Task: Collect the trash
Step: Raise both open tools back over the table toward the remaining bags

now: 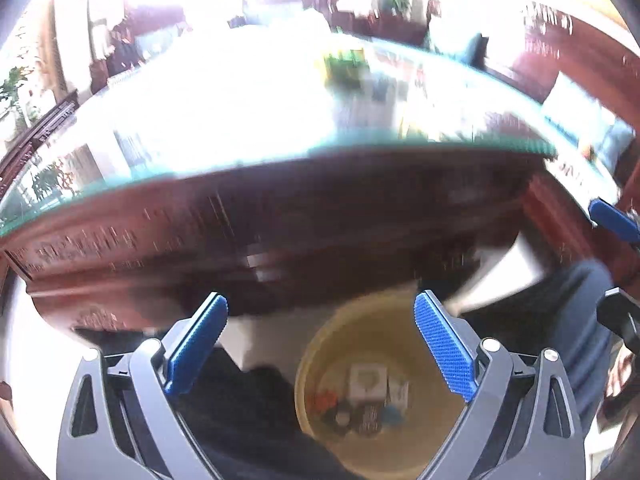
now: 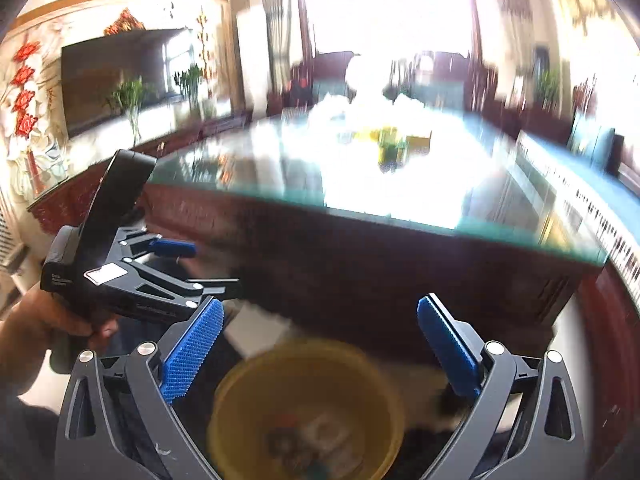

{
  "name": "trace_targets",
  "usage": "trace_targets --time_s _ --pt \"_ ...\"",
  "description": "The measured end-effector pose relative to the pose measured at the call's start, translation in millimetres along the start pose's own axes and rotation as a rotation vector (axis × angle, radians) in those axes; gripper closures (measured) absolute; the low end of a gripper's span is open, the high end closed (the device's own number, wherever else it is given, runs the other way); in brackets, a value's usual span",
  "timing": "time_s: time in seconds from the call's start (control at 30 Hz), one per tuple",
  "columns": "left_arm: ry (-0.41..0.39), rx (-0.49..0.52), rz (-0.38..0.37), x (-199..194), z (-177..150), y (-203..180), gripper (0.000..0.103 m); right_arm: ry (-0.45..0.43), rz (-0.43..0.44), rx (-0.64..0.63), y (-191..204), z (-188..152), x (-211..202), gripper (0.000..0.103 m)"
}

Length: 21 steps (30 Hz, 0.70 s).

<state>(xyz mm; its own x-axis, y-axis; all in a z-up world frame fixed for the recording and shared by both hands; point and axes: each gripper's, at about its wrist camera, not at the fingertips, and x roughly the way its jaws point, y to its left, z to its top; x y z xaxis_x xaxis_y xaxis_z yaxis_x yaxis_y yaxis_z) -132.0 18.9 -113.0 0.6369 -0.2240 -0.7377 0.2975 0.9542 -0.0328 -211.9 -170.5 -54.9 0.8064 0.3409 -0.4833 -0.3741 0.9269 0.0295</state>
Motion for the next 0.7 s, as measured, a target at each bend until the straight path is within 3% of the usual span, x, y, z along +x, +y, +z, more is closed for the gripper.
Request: trace_targets --time_s 0.17,0.3,0.5,0.7 --pt "-0.195 -0.060 0.014 -29 39 9 0.004 -0.146 -0.006 -0.022 -1 26 1 0.008" --pt "-0.288 -0.055 0.036 -39 62 7 0.004 -0.232 0.001 -0.069 2 36 10 0.008" --pt "-0.331 -0.023 0.064 -30 85 2 0.004 -0.284 -0.066 -0.137 3 44 23 0.008" --pt "-0.321 -0.049 0.135 -7 118 16 0.004 -0.249 -0.069 -0.076 -19 57 38 0.008"
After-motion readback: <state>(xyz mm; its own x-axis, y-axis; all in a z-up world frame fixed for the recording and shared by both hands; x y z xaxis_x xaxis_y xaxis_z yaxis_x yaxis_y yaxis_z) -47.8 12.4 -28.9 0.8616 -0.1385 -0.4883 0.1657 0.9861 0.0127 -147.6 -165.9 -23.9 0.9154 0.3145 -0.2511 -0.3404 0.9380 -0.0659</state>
